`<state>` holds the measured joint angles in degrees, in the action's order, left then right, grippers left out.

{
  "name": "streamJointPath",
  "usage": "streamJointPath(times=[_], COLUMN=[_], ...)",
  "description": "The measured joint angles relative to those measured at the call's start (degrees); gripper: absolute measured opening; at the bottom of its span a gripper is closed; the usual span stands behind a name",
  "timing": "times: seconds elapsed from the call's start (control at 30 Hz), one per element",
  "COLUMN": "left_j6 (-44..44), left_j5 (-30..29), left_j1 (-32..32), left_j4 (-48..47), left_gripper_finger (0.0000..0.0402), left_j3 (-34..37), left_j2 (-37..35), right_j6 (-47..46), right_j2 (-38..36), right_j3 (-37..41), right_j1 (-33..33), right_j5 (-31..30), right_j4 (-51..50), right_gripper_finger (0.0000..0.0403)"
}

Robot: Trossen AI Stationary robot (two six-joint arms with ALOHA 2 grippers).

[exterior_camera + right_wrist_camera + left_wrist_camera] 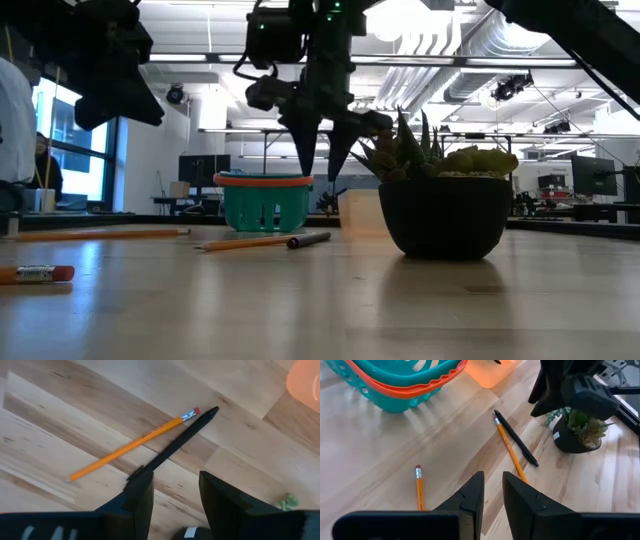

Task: Sort pens & pencils
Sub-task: Put the black ballpoint pen into the orange bin

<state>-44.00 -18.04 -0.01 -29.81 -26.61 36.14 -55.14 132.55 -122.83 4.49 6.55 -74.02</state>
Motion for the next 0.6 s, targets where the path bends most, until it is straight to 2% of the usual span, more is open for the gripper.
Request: streamJointPath(times=[0.6], left_j6=[-1.44], left_j5=[-1.07], left_j1=[0.00], left_j4=[0.06], left_gripper_finger=[0.0058], left_j3=[0.00], left_j2=[-0.50], right_j6=[1.50], right_j2=[1.32], right_j3=[-0.04], right_j1=[0.13], right_j5=[1.07], right_j4=[-1.65], right_gripper_finger=[0.0149])
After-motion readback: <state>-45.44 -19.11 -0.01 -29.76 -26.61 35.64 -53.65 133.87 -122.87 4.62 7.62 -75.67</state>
